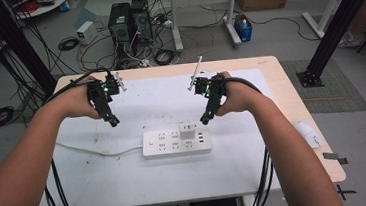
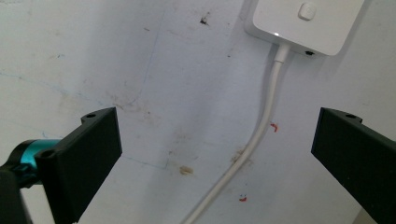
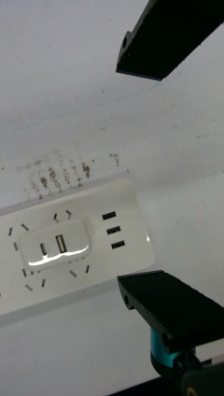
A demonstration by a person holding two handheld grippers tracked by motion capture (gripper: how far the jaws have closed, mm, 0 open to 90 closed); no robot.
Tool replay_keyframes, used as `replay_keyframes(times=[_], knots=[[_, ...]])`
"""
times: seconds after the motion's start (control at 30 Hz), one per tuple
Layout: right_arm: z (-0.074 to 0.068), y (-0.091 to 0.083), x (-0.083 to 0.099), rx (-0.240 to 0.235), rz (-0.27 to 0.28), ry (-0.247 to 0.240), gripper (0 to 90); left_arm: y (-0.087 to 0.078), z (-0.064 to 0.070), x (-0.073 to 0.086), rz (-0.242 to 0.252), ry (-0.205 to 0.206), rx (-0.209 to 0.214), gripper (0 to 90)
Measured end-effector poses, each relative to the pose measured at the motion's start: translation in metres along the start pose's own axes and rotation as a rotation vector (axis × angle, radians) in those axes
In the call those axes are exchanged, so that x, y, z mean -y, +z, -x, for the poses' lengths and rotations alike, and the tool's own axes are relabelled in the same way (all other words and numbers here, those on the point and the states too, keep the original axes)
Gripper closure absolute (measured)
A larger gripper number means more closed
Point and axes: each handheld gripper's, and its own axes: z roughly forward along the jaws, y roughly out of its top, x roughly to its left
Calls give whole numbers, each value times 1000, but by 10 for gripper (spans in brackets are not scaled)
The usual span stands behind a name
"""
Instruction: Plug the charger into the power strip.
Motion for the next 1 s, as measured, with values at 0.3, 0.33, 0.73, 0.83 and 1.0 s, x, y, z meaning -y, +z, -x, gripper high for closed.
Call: replay_keyframes(times=[0.3,0.33,0.73,0.83,1.0], knots=[[4,-1,9,-1,-22,24,9,-2,-1,3,5,2,1,17],[4,-1,9,-4,-21,26,9,-2,-1,4,7,-6,-1,17],[6,2,9,8,-39,40,9,1,-3,7,-13,1,4,17],[7,2,9,2,-36,35,9,1,-4,7,-10,0,5,17],[8,1,11,10,-38,47,9,3,-5,7,-18,-7,3,17]])
